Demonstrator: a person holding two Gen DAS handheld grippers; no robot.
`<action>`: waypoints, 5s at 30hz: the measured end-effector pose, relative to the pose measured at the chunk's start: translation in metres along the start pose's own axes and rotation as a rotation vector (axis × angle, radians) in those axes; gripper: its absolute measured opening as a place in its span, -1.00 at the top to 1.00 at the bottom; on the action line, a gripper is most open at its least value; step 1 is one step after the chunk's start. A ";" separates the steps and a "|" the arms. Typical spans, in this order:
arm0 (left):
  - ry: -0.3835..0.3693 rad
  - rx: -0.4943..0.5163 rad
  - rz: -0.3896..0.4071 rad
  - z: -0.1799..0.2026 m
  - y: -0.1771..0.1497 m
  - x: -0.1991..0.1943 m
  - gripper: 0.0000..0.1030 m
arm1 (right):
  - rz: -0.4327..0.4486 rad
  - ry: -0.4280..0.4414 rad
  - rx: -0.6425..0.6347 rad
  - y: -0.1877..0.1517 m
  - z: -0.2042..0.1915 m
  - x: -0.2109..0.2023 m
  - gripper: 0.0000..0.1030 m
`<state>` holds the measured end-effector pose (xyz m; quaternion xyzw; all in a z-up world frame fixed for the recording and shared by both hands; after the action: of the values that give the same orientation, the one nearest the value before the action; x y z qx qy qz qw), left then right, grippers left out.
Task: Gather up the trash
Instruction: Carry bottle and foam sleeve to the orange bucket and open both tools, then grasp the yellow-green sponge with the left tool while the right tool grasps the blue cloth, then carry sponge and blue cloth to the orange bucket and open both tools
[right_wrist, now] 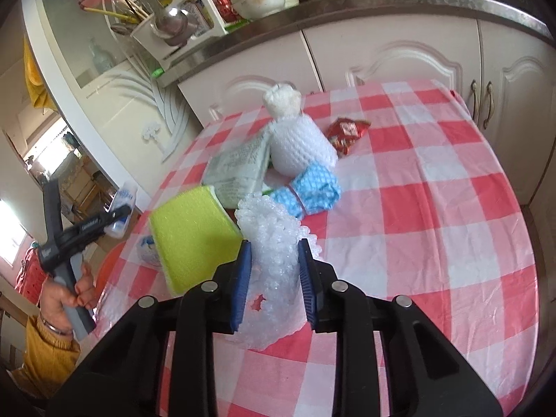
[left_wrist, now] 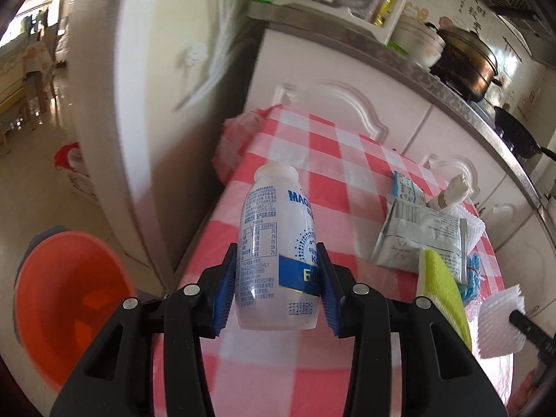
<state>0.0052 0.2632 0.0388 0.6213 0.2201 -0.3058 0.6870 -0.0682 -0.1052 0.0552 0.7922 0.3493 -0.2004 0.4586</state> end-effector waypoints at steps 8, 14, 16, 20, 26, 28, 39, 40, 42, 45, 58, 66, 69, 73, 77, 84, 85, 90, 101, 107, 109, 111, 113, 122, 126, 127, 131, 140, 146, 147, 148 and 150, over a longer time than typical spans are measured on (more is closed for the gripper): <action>0.178 -0.077 0.030 -0.072 -0.037 -0.062 0.14 | 0.017 0.168 -0.112 0.015 -0.079 -0.013 0.44; 0.267 -0.180 0.014 -0.131 -0.070 -0.086 0.14 | -0.101 0.351 -0.229 0.001 -0.174 0.023 0.42; 0.277 -0.207 0.009 -0.145 -0.079 -0.087 0.14 | -0.166 0.407 -0.253 -0.007 -0.207 0.044 0.41; 0.278 -0.266 -0.012 -0.172 -0.097 -0.083 0.14 | -0.251 0.459 -0.320 -0.028 -0.262 0.082 0.40; 0.262 -0.305 -0.051 -0.190 -0.112 -0.064 0.14 | -0.381 0.486 -0.378 -0.068 -0.326 0.150 0.35; 0.254 -0.317 -0.066 -0.193 -0.116 -0.057 0.14 | -0.411 0.472 -0.384 -0.079 -0.336 0.171 0.31; 0.277 -0.367 -0.079 -0.209 -0.131 -0.049 -0.42 | -0.415 0.384 -0.351 -0.101 -0.337 0.222 -0.59; 0.275 -0.373 -0.061 -0.209 -0.131 -0.054 -0.49 | -0.412 0.402 -0.330 -0.097 -0.333 0.219 -0.60; 0.277 -0.387 -0.022 -0.209 -0.130 -0.064 -0.56 | -0.403 0.425 -0.301 -0.091 -0.327 0.209 -0.60; 0.264 -0.392 0.017 -0.205 -0.128 -0.074 -0.59 | -0.354 0.447 -0.284 -0.079 -0.317 0.187 -0.62; 0.207 -0.375 0.135 -0.154 -0.115 -0.124 -0.73 | -0.058 0.469 -0.212 -0.067 -0.219 0.081 -0.78; 0.201 -0.294 0.063 -0.096 -0.107 -0.130 -0.73 | 0.028 0.500 -0.165 -0.058 -0.188 0.057 -0.79; 0.207 -0.278 0.046 -0.078 -0.105 -0.130 -0.73 | 0.080 0.495 -0.156 -0.047 -0.172 0.045 -0.79; 0.196 -0.263 0.042 -0.052 -0.100 -0.129 -0.73 | 0.140 0.468 -0.125 -0.029 -0.150 0.036 -0.79; 0.161 -0.223 0.036 -0.022 -0.089 -0.121 -0.73 | 0.201 0.416 -0.074 -0.005 -0.119 0.028 -0.79; 0.053 -0.156 0.027 0.033 -0.068 -0.102 -0.73 | 0.267 0.298 0.100 0.036 -0.053 0.030 -0.79; 0.039 -0.150 0.025 0.039 -0.066 -0.100 -0.73 | 0.266 0.281 0.134 0.042 -0.041 0.032 -0.79; -0.036 -0.100 0.001 0.075 -0.057 -0.082 -0.73 | 0.252 0.211 0.262 0.062 0.007 0.041 -0.79; -0.236 -0.045 -0.066 0.143 -0.048 -0.053 -0.73 | 0.107 0.134 0.312 0.060 0.043 0.070 -0.37; -0.278 -0.066 -0.105 0.158 -0.049 -0.027 -0.59 | 0.058 0.093 0.297 0.053 0.043 0.081 -0.27; -0.275 -0.065 -0.118 0.162 -0.048 -0.019 -0.42 | 0.043 0.073 0.278 0.053 0.041 0.085 -0.27; -0.287 -0.077 -0.132 0.163 -0.048 -0.011 -0.31 | 0.036 0.059 0.266 0.051 0.040 0.088 -0.27; -0.288 -0.085 -0.141 0.165 -0.046 -0.002 -0.26 | 0.027 0.050 0.263 0.051 0.040 0.091 -0.27; -0.257 -0.108 -0.166 0.168 -0.040 0.019 0.17 | 0.007 0.019 0.246 0.047 0.044 0.099 -0.23; -0.240 -0.107 -0.163 0.166 -0.039 0.021 0.29 | 0.007 0.005 0.227 0.047 0.045 0.101 0.06; -0.234 -0.106 -0.162 0.166 -0.039 0.021 0.33 | 0.002 0.006 0.220 0.047 0.045 0.102 0.09; -0.223 -0.102 -0.153 0.167 -0.038 0.013 0.44 | -0.008 0.049 0.255 0.049 0.052 0.102 0.30; -0.212 -0.099 -0.099 0.166 -0.031 -0.016 0.56 | 0.016 0.218 0.351 0.056 0.067 0.092 0.48; -0.224 -0.088 -0.087 0.167 -0.029 -0.020 0.57 | 0.050 0.268 0.372 0.061 0.075 0.082 0.49; -0.224 -0.085 -0.083 0.167 -0.028 -0.022 0.57 | 0.056 0.270 0.366 0.061 0.074 0.081 0.49; -0.225 -0.084 -0.078 0.167 -0.027 -0.024 0.57 | 0.060 0.296 0.366 0.061 0.072 0.079 0.49; -0.228 -0.080 -0.063 0.167 -0.026 -0.032 0.57 | 0.065 0.318 0.348 0.061 0.066 0.076 0.49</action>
<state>-0.0490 0.1023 0.0639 0.5473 0.1718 -0.3868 0.7220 0.0288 -0.1547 0.0096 0.8918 0.3517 -0.1153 0.2604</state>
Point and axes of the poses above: each gripper's, at about its wrist camera, not at the fingertips, and x roughly the way its jaws point, z to its right, y to its top, the point moved 2 cm from there along x, roughly the way its jaws point, and after that the axes turned 12 degrees about x, right-handed, at the moved point
